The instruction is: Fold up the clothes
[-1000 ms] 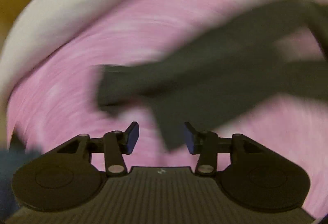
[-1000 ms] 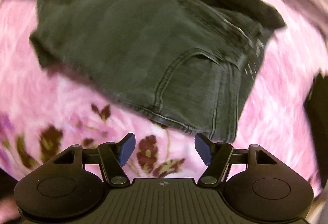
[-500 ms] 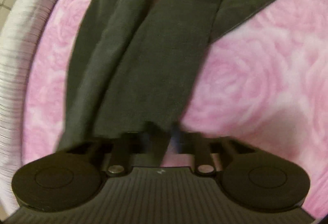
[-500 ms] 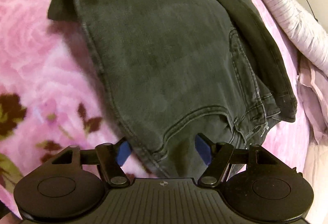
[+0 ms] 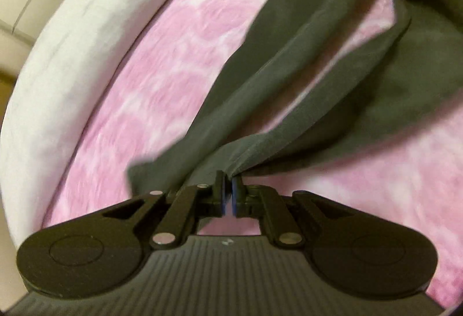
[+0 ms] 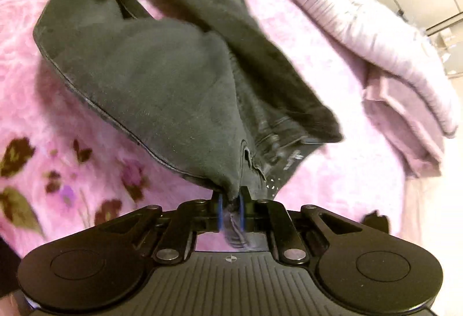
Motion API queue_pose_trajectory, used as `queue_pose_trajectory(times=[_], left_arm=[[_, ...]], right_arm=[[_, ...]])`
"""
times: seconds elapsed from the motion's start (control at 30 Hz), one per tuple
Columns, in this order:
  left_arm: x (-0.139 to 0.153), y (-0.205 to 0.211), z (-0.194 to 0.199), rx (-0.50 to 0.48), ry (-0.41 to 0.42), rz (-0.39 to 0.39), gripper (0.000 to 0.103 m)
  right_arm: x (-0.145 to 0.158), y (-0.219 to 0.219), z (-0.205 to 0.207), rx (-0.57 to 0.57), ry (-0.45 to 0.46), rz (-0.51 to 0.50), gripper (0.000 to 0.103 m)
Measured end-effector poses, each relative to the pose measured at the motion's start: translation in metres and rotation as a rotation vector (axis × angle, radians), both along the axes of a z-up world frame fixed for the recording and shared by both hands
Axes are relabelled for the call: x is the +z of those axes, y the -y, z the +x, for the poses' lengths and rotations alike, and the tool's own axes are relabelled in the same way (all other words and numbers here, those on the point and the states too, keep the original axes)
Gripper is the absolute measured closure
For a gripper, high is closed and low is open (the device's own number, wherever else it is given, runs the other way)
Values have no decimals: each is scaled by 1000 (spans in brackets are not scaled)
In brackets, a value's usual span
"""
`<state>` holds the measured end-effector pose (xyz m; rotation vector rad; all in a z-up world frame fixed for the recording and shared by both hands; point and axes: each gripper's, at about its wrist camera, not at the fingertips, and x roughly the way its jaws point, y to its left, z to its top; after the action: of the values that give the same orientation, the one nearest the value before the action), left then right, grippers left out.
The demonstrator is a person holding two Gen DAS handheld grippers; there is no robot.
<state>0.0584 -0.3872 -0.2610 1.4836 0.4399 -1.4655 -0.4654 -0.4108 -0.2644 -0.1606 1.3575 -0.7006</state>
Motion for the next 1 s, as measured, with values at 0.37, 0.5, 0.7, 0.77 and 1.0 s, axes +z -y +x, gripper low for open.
queue_pose_trajectory(times=[0.37, 0.5, 0.7, 0.77, 1.0], left_arm=[[-70, -94, 45, 215, 105, 390, 83], [-64, -150, 17, 93, 196, 231, 62], [-89, -232, -37, -260, 253, 112, 29], [-107, -250, -46, -365, 314, 97, 29], [-133, -251, -29, -351, 433, 5, 30]], right_arm=[[-55, -45, -15, 77, -123, 186, 95], [-70, -49, -16, 79, -151, 202, 95], [-74, -52, -15, 95, -186, 208, 95], [-76, -53, -16, 100, -201, 212, 95], [-74, -54, -10, 94, -232, 211, 95]])
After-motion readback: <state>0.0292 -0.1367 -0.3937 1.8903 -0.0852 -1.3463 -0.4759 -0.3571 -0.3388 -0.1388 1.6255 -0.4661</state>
